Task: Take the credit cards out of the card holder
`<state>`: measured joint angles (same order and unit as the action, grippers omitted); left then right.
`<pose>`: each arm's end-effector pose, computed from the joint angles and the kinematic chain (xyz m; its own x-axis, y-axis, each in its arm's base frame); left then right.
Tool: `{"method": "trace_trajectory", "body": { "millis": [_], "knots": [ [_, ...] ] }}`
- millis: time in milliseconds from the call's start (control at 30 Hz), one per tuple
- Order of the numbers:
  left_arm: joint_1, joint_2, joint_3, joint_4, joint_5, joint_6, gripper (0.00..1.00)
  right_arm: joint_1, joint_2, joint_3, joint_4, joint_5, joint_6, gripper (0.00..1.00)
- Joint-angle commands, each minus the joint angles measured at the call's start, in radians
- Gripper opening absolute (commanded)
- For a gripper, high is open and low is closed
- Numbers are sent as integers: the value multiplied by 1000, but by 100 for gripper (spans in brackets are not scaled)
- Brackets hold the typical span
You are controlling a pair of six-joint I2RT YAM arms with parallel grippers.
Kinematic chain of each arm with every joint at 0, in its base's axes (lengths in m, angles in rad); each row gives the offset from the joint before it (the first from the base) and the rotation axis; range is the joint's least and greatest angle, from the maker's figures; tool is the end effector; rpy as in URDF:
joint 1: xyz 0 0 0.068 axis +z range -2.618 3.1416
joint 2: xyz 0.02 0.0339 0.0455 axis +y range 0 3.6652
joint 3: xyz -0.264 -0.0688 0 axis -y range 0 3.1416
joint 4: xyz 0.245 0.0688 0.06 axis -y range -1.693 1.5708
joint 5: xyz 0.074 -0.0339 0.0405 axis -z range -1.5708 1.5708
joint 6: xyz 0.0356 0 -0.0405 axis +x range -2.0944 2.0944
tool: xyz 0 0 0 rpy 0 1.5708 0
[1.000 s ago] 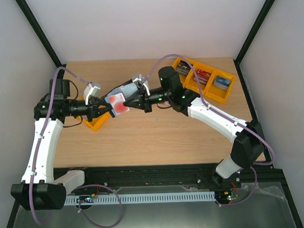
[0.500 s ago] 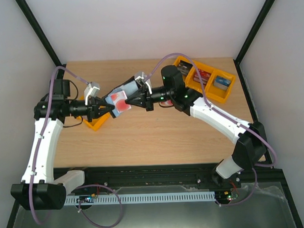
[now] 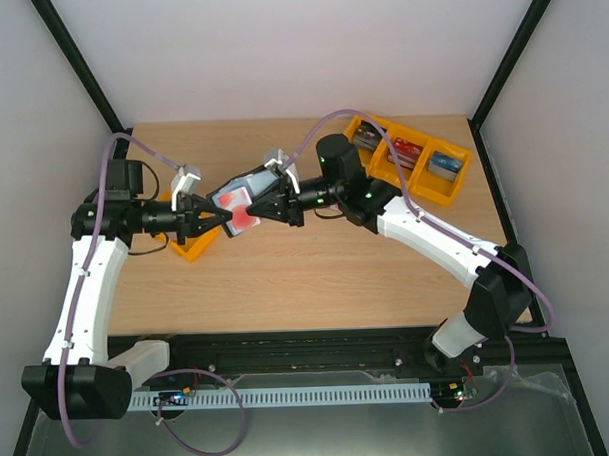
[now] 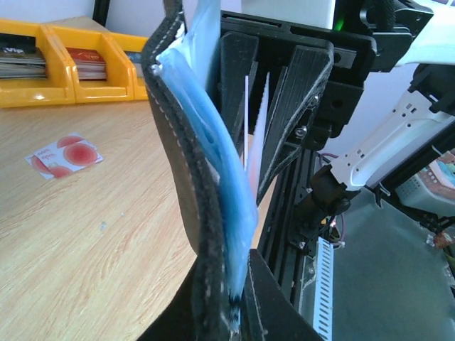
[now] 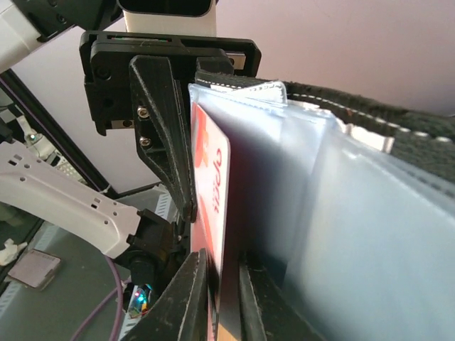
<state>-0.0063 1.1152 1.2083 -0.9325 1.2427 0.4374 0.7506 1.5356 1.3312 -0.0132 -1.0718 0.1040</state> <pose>0.1991 -0.0350 0.3695 -0.4055 0.1391 -0.9035 0.8898 0.2863 -0.3553 0.2359 0.2627 0.3667 -0.2560 -0.1708 -0.9515 -0.9318 -0.2183 0.2899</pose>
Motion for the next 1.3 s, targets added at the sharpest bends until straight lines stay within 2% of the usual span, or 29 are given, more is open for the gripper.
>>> {"method": "trace_trajectory", "body": {
  "millis": [0,133,333,567,1100,1267],
  "knots": [
    [-12,-5,-1,-11,61,39,2,-2,-10,15,2,49,-20,17],
    [-17,7,16,-46,52,83,2,-33,-28,-14,44,139,11,21],
    [-21,1,20,-67,47,107,2,-35,-16,20,9,119,-19,30],
    [-22,1,27,-77,48,117,2,-53,-50,23,20,129,-12,32],
    [-26,8,28,-79,45,123,2,-38,-16,34,36,119,23,29],
    [-27,6,28,-78,44,120,2,-1,9,52,-12,99,-15,28]
  ]
}}
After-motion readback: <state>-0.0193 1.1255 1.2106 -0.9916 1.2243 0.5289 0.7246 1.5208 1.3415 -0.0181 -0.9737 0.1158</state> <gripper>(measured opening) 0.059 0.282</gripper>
